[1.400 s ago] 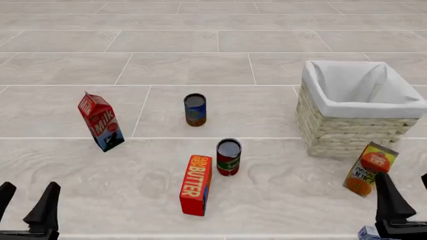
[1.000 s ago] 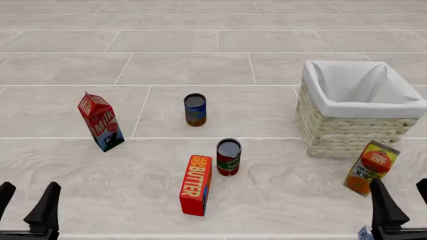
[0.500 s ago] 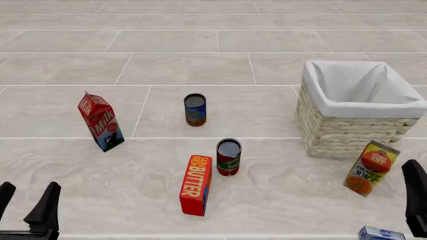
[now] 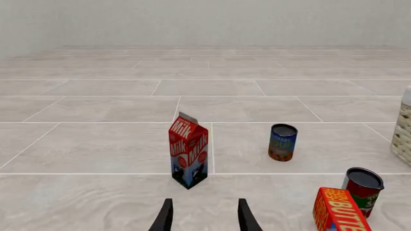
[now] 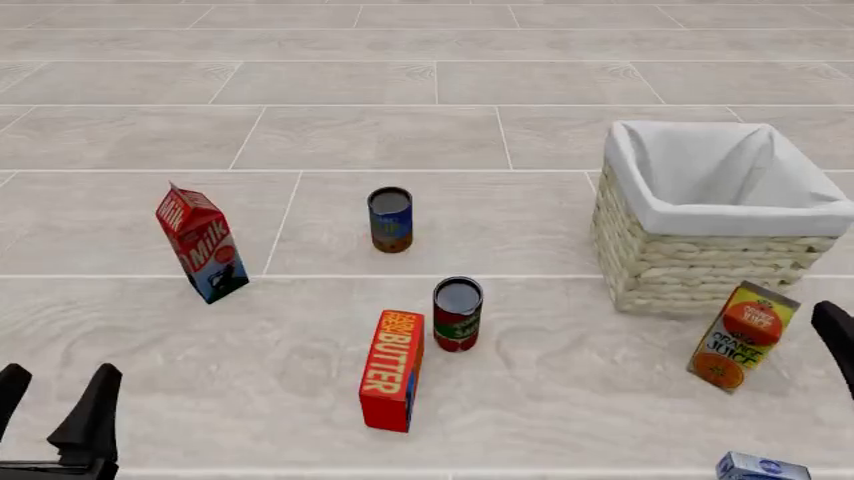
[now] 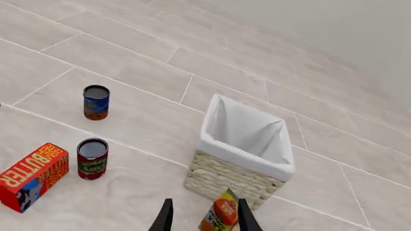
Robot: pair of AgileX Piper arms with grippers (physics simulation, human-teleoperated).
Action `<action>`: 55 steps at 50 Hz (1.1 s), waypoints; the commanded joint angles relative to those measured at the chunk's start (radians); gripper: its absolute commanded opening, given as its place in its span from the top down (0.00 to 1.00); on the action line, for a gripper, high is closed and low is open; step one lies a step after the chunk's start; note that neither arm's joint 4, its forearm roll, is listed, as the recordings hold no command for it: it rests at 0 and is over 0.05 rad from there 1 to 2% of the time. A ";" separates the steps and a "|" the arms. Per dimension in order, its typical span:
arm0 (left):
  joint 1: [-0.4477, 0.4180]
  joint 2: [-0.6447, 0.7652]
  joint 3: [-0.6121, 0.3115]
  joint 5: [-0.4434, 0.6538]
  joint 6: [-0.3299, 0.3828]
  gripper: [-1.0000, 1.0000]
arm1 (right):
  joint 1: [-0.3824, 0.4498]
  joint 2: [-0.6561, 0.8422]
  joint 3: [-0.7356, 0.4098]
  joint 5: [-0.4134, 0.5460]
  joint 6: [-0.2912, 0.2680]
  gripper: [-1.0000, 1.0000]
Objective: Pick the cream cheese and place it in the basket.
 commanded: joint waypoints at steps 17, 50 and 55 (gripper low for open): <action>0.000 0.000 0.000 0.000 0.000 0.00 | 0.055 0.171 -0.278 0.588 -0.404 0.00; 0.000 0.000 0.000 0.000 0.000 0.00 | -0.131 0.349 -0.019 0.516 -0.751 0.00; 0.000 0.000 0.000 0.000 0.000 0.00 | -0.128 0.379 -0.005 0.468 -0.745 0.00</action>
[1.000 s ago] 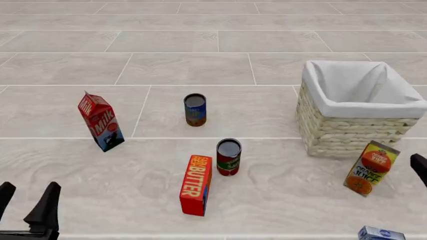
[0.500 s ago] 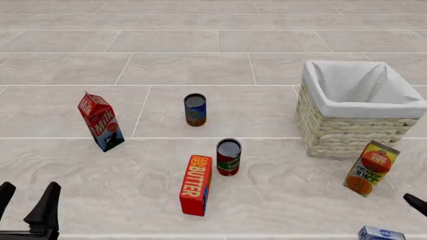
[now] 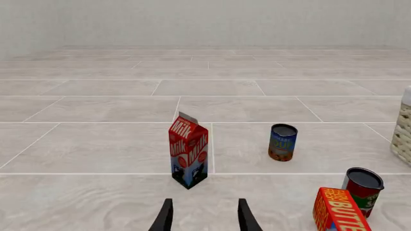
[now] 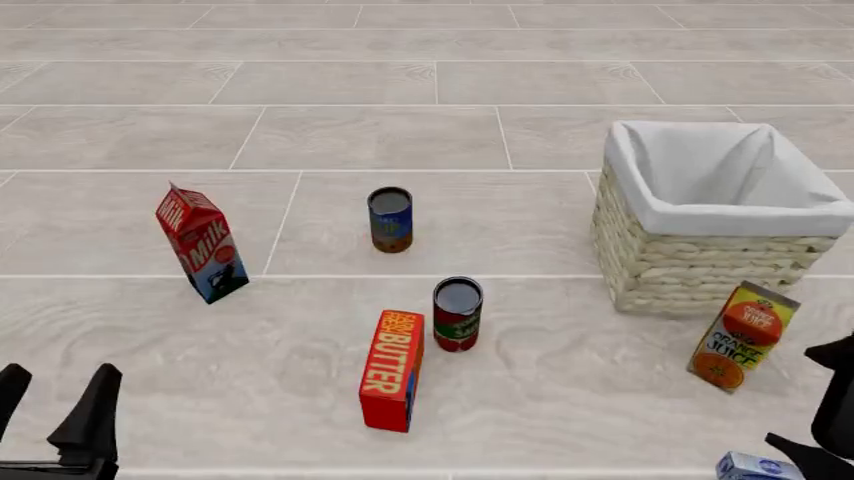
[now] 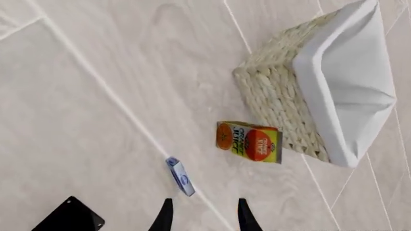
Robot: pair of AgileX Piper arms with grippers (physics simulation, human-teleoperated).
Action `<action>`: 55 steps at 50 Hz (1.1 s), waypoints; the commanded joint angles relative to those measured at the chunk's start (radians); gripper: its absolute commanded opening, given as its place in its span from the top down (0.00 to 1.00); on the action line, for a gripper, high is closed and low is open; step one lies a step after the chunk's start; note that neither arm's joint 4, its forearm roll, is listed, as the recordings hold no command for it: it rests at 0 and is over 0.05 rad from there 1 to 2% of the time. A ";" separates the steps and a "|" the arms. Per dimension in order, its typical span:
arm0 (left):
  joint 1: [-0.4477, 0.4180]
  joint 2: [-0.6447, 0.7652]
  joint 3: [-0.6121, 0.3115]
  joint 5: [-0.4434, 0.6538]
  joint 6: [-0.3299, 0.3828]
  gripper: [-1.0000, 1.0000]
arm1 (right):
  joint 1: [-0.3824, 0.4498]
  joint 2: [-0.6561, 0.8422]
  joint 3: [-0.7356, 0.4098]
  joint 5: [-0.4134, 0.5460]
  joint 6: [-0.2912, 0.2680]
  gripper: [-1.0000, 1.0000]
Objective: Pick the cream cheese and place it in the basket.
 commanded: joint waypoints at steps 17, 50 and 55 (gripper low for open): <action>0.000 0.000 0.000 0.000 0.000 0.00 | -0.173 0.158 0.136 -0.174 -0.148 0.00; 0.000 0.000 0.000 0.000 0.000 0.00 | -0.309 0.370 0.267 -0.378 -0.280 0.00; 0.000 0.000 0.000 0.000 0.000 0.00 | -0.318 0.376 0.294 -0.403 -0.300 0.00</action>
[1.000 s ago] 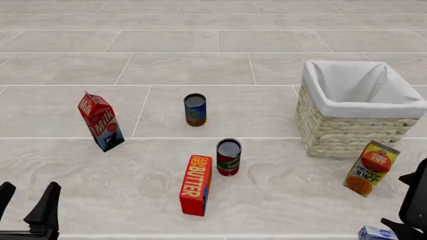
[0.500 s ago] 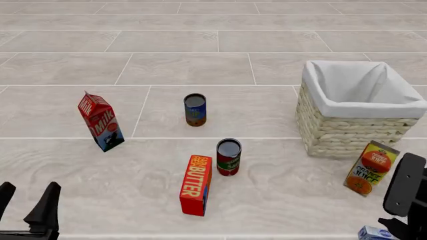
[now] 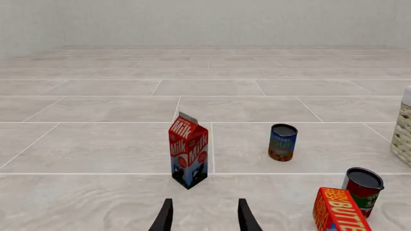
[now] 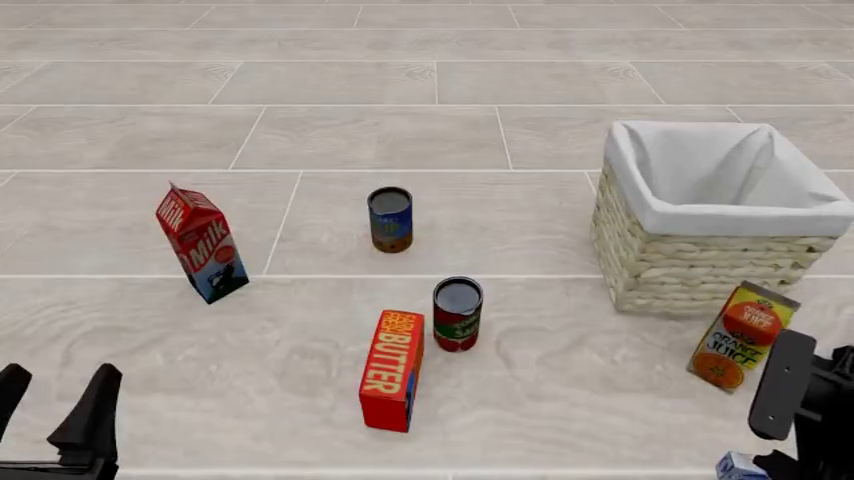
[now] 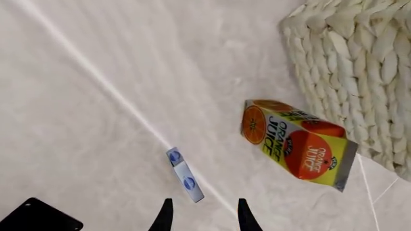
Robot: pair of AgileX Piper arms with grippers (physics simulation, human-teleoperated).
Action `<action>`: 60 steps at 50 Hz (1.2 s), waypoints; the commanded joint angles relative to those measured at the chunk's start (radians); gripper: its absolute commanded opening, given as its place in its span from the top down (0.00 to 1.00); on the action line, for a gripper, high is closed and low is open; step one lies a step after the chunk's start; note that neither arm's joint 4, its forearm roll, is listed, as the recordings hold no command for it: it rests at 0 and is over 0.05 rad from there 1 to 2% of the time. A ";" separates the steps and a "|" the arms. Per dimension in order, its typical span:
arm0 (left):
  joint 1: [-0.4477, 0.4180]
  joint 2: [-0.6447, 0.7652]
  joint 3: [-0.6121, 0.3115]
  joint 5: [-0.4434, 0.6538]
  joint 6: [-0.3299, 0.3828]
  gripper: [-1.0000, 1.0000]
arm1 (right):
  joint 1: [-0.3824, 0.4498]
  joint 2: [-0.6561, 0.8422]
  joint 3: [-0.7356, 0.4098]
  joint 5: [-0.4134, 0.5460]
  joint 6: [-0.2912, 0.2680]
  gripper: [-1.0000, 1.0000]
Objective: Pick the cream cheese and place it in the basket.
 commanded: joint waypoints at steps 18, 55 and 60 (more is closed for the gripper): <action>0.000 0.000 0.000 0.000 0.000 0.00 | -0.011 0.062 0.106 -0.121 -0.053 0.00; 0.000 0.000 0.000 0.000 0.000 0.00 | -0.180 0.191 0.209 -0.327 -0.231 0.00; 0.000 0.000 0.000 0.000 0.000 0.00 | -0.241 0.232 0.219 -0.392 -0.303 0.00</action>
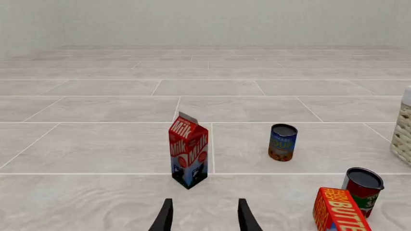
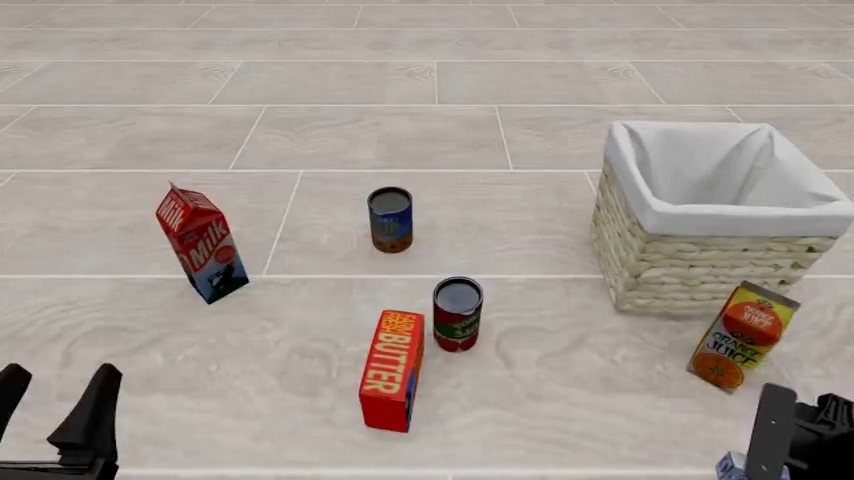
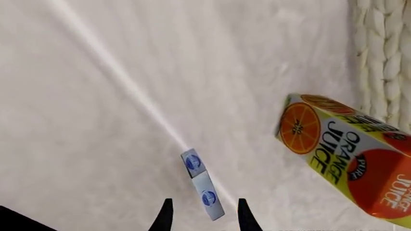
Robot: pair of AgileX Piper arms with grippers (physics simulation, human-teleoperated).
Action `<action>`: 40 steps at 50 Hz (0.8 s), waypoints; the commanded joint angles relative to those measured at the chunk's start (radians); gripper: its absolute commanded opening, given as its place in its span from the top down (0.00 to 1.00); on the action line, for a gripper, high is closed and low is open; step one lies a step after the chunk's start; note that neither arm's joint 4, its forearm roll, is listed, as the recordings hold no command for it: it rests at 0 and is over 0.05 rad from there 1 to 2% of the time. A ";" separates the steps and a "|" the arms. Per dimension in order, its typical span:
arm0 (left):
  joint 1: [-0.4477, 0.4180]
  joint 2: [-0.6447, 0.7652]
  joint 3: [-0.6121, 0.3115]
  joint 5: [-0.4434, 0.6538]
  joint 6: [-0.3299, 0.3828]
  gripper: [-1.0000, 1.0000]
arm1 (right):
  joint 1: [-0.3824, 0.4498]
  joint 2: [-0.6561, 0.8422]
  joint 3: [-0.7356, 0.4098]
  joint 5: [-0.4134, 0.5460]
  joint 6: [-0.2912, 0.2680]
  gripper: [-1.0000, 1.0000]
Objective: Pick the cream cheese and place it in the basket.
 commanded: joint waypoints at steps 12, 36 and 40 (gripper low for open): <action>0.000 0.000 0.000 0.000 0.000 0.00 | -0.059 0.101 0.038 -0.143 -0.068 0.00; 0.000 0.000 0.000 0.000 0.000 0.00 | -0.072 0.236 0.030 -0.271 -0.067 0.00; 0.000 0.000 0.000 0.000 0.000 0.00 | -0.059 0.228 0.045 -0.270 -0.072 0.00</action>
